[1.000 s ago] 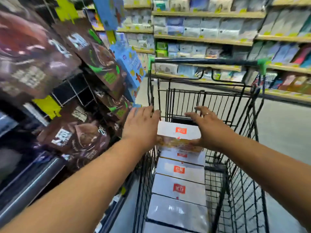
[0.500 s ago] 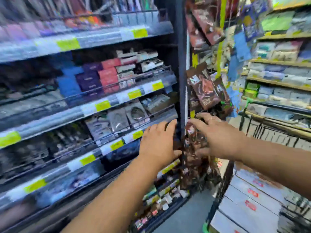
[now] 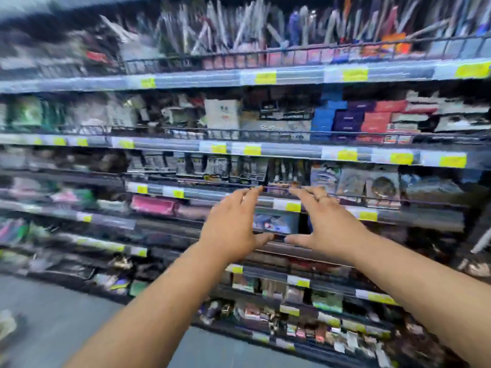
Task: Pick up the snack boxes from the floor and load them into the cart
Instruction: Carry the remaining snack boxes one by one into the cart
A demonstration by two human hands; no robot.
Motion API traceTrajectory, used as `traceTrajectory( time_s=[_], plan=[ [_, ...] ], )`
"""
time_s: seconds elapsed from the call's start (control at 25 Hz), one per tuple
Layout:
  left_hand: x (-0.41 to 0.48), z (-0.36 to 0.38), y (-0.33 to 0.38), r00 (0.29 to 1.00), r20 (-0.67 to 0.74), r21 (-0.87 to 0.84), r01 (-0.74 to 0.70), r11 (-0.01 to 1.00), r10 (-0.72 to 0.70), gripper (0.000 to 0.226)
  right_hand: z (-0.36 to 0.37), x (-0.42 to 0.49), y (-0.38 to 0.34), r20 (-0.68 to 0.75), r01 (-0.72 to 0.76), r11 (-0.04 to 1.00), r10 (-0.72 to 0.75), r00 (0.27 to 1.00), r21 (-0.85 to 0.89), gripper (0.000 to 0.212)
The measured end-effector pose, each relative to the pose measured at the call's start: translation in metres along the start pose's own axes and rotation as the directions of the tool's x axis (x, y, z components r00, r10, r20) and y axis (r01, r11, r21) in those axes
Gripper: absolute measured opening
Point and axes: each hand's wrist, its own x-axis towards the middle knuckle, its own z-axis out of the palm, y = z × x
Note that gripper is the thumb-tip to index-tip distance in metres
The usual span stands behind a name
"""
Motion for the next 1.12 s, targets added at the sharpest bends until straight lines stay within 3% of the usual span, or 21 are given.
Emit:
traceTrajectory(
  time_s=[0.16,0.4,0.76,1.12],
  plan=[
    [-0.086,-0.017,-0.08,0.947,0.002,-0.151,0.317,0.936,-0.321,0.09,0.043,0.03,-0.081,0.061,0.17,0.976,-0.18,0.982,0.139,0.096],
    [-0.238,-0.049,-0.202,0.795,-0.05,-0.084,0.6,0.796,-0.605,0.086,0.124,0.067,-0.261,0.159,0.298,0.887,-0.371,0.915,0.352,0.1],
    [-0.387,-0.121,-0.415,0.588,-0.09,0.014,0.808,0.59,-0.804,0.091,0.245,0.122,-0.544,0.229,0.397,0.758,-0.57,0.789,0.517,0.101],
    [-0.439,-0.091,-0.606,0.352,-0.027,-0.049,0.934,0.353,-0.936,0.091,0.36,0.234,-0.715,0.318,0.462,0.683,-0.698,0.642,0.566,0.096]
  ],
)
